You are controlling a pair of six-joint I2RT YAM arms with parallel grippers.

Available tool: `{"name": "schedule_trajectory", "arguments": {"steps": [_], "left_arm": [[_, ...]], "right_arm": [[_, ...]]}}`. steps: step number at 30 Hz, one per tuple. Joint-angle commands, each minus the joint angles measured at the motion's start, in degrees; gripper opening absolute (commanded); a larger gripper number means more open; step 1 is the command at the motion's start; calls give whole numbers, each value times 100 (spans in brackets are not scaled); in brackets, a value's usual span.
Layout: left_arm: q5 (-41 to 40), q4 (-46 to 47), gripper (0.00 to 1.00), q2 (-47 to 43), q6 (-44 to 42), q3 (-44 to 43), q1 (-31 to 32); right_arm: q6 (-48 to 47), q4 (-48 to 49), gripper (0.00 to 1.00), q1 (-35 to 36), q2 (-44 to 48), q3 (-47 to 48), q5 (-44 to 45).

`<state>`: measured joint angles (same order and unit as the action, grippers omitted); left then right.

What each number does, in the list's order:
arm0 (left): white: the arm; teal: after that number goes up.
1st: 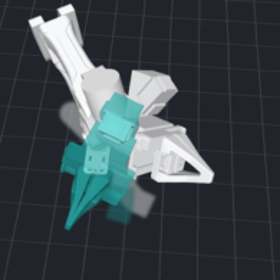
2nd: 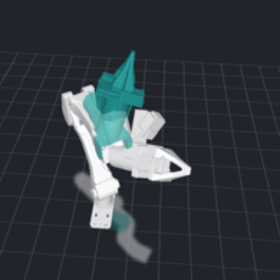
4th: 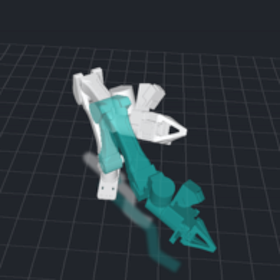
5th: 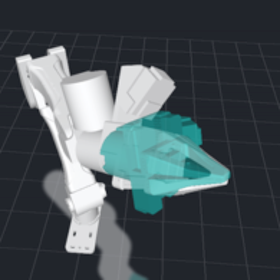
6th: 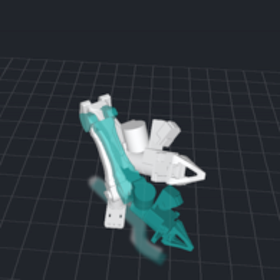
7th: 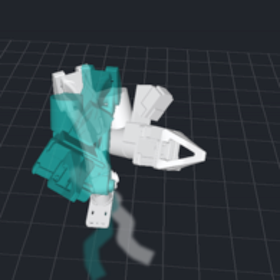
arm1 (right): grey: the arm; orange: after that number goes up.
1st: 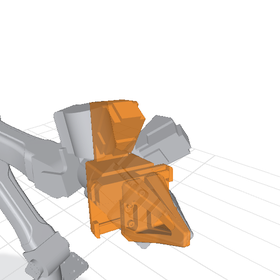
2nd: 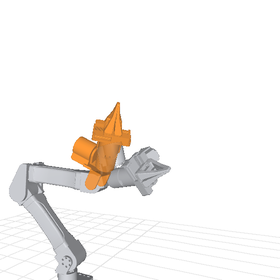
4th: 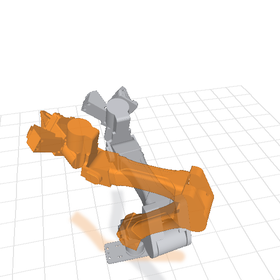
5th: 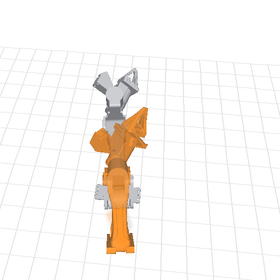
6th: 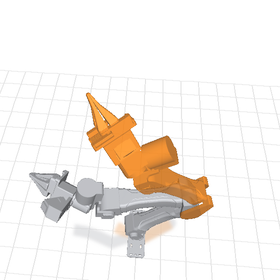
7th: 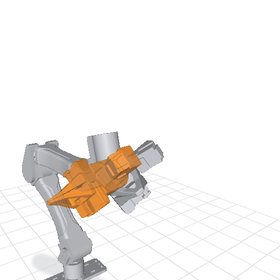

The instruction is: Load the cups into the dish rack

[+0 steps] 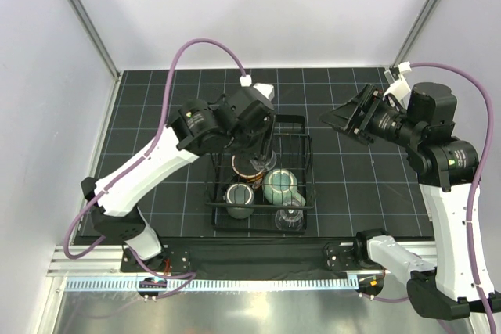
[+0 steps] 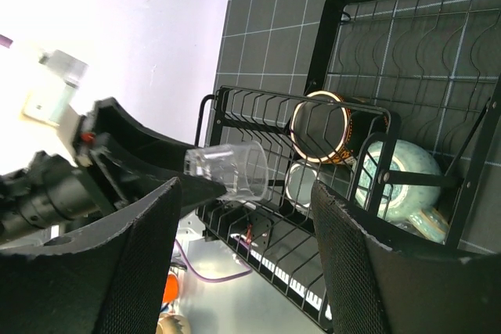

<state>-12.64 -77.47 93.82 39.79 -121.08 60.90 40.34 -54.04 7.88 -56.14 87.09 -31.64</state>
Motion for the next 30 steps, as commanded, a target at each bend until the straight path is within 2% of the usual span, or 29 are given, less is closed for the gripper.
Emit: {"name": "schedule_trajectory", "arguments": {"steps": [1, 11, 20, 21, 22, 23, 30], "left_arm": [[-37, -1200, 0, -48, 28, 189, 176], [-458, -1121, 0, 145, -217, 462, 185], [-344, -1174, 0, 374, -358, 541, 194], [-353, -1174, 3, 382, -367, 541, 194], [-361, -1174, 12, 409, -367, 541, 185], [-362, -1165, 15, 418, -375, 550, 185], [-238, -1104, 26, 435, -367, 734, 185]], "right_arm": [[-105, 34, 68, 21, 68, 1, 44], [-131, 43, 68, 21, 68, -96, 35], [-149, 16, 68, 21, 138, -139, 44], [-149, 25, 68, 29, 147, -157, 44], [-140, 43, 68, 21, 165, -183, 52], [-131, 51, 68, 21, 165, -192, 52], [-123, 60, 68, 29, 209, -263, 44]]}}
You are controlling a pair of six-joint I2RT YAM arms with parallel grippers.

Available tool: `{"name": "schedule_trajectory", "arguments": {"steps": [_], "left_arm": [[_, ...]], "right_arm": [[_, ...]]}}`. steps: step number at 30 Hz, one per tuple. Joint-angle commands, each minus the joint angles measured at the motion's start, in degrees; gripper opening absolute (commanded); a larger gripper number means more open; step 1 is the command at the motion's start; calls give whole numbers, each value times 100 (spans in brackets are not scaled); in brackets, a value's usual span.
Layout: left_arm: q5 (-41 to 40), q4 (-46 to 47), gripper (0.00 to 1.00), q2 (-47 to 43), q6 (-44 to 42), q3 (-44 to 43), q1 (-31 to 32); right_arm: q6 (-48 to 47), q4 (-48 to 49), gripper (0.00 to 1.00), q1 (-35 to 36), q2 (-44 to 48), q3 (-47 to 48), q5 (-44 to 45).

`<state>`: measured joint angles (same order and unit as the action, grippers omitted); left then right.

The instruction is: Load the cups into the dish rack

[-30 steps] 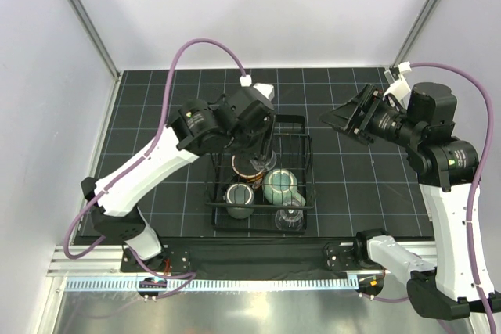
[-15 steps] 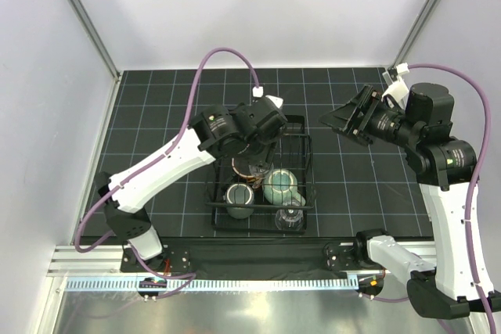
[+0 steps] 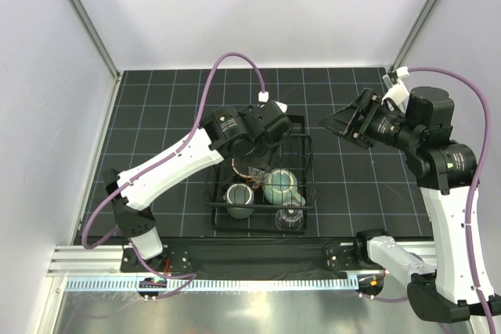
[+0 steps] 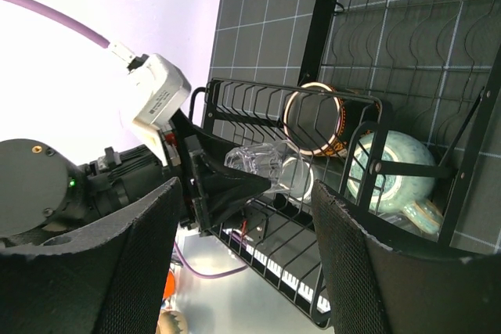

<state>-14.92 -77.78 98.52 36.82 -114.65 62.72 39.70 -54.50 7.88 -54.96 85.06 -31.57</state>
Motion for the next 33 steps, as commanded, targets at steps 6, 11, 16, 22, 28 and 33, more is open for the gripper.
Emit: {"name": "schedule_trajectory", "arguments": {"steps": [6, 11, 16, 22, 28, 33], "left_arm": [[94, -985, 49, -70, -34, 189, 4], [15, -932, 71, -122, -87, 233, 4], [-195, -976, 81, -184, -87, 67, 4], [-889, -1161, 100, -578, 80, -750, 4], [-1935, 249, 100, -2071, 387, -140, 4], [-2568, 2326, 100, -4467, 528, 2536, -31]], "right_arm": [[-15, 159, 68, 21, 108, -147, 2], [-15, 142, 68, 21, 117, -174, -16], [-103, 89, 68, 29, 108, -156, -16], [-366, -25, 71, 29, 73, -60, 19], [-735, -368, 91, 29, 108, -77, 291], [-1192, -693, 100, 21, 459, -331, 1081]]}}
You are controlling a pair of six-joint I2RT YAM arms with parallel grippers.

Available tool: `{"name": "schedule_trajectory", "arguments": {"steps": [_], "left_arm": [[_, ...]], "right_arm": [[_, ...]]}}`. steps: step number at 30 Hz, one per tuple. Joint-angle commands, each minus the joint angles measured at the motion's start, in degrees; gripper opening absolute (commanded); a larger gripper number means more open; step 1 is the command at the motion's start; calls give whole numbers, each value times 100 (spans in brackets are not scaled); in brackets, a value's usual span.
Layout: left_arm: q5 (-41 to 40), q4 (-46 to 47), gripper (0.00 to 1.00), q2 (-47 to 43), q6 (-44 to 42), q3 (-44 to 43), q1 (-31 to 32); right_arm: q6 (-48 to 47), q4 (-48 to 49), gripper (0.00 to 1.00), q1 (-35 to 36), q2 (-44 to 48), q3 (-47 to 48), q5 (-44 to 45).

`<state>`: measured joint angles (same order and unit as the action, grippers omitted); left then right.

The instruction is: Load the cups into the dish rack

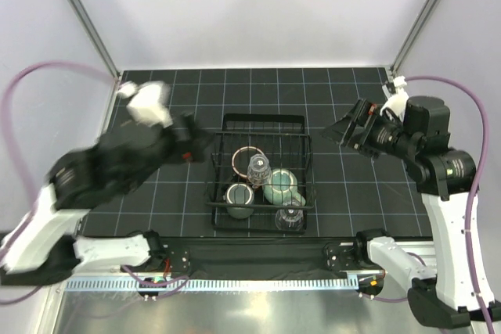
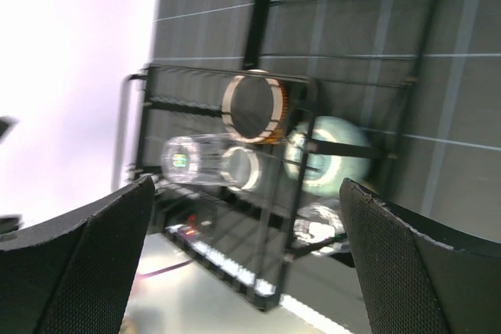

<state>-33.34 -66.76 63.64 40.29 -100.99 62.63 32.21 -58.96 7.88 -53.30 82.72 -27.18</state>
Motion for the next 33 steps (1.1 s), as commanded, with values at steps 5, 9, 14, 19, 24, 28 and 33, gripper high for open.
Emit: {"name": "schedule_trajectory", "arguments": {"steps": [5, 9, 14, 19, 24, 28, 33], "left_arm": [[-964, 939, 100, -1793, 689, 1872, -216], [-455, 182, 100, -1609, 875, 1925, -269], [421, 418, 100, -1618, 709, 2328, -864], [2820, 979, 100, -1223, -107, 2759, -3346], [3573, 1175, 100, -1073, -268, 3033, -4769], [3721, 1473, 100, -1450, 75, 3330, -4962], [4089, 1682, 100, -1731, 145, 3673, -5068]], "right_arm": [[-610, -659, 100, 21, 504, -431, 1399], [-830, -845, 100, 21, 593, -678, 1566], [-953, -881, 100, 21, 742, -801, 1558], [-883, -731, 99, 21, 953, -1091, 1435], [-856, -424, 100, 21, 1199, -1512, 1391], [-856, -213, 100, 21, 1497, -1987, 1356], [-1084, 51, 100, 29, 1735, -2436, 1225]]}}
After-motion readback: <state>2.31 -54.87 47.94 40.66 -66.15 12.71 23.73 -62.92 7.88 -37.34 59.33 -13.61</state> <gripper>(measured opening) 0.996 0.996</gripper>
